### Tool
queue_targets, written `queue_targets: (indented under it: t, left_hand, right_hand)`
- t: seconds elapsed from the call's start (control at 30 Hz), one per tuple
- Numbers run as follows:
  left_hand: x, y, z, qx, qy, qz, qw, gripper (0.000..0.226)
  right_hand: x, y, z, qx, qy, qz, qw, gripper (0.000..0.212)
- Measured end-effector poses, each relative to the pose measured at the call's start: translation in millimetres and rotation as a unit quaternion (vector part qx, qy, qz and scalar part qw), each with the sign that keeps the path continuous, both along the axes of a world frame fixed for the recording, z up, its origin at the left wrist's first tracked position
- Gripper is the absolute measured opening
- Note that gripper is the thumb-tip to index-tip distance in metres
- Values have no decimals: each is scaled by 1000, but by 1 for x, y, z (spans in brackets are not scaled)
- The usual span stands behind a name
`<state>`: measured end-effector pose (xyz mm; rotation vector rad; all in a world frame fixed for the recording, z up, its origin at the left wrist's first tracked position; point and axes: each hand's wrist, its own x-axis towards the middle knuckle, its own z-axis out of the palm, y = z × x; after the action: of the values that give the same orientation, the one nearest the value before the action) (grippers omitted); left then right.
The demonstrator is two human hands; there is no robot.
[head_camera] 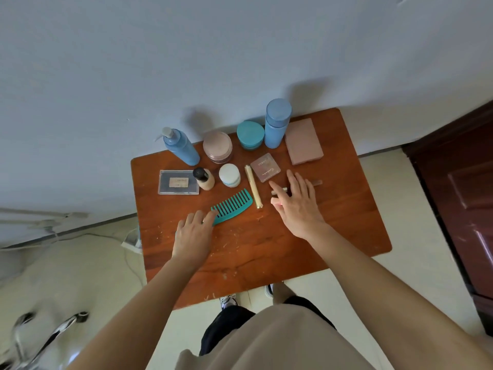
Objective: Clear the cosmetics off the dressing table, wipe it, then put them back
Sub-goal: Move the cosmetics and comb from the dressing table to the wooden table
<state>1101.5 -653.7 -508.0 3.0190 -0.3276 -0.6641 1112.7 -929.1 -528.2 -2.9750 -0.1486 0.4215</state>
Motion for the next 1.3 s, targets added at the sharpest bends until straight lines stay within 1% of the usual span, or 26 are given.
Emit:
queue_targets:
  t: [0.07, 0.2, 0.3, 0.37, 0.4, 0.47, 0.53, 0.57, 0.73, 0.87, 0.93, 1.0, 1.1, 1.17, 1.23, 1.3]
  left_hand:
    - [0, -2, -1, 5, -2, 4, 1000, 56]
    - [-1, 0, -2, 17, -1, 17, 1000, 62]
    - [-1, 2, -4, 16, -12, 26, 999, 61]
    - [-1, 1, -5, 15, -11, 29, 999, 61]
    - [-1, 1, -5, 14, -11, 29, 999, 61]
    - [-1, 0, -5, 11, -12, 31, 999, 61]
    - [-1, 1, -4, 8, -16, 30, 999, 61]
    - [0, 1, -4, 6, -16, 28, 999, 61]
    - [-1, 6, 0, -2, 0, 21, 1000, 57]
    - [-1, 11, 25, -17, 23, 20, 999, 55]
    - [5, 14, 48, -32, 4, 10, 999, 53]
    - [11, 20, 72, -51, -36, -2, 998, 53]
    - [14, 26, 101, -99, -135, -22, 986, 57]
    - [16, 23, 112, -155, -191, -25, 969, 50]
    - [19, 9, 121, -216, -201, -48, 954, 46]
    - [19, -17, 129, -260, -195, -119, 938, 46]
  right_hand:
    - [-2, -5, -6, 2, 18, -11, 1000, 69]
    - [6, -13, -6, 12, 62, -18, 998, 91]
    - [2, -14, -1, 43, 36, -42, 998, 94]
    - [-9, -14, 2, 54, -3, -65, 996, 88]
    - [-17, -14, 3, 53, -29, -80, 995, 81]
    - [-32, -14, 1, 51, -77, -106, 990, 59]
    - [-43, -12, -1, 50, -86, -106, 989, 37]
    - [-45, -10, -2, 48, -81, -102, 990, 32]
    - [-34, 6, 4, 48, -46, -129, 989, 30]
    - [-29, 17, 21, 45, -18, -145, 988, 42]
    - [-28, 20, 37, 54, -31, -168, 984, 43]
    - [-30, 21, 55, 56, -57, -185, 980, 42]
    - [-45, 21, 84, 39, -102, -212, 971, 48]
    - [-63, 19, 102, 19, -142, -240, 960, 52]
    - [-89, 14, 117, -10, -184, -267, 946, 55]
    - [-124, 3, 129, -35, -214, -292, 931, 57]
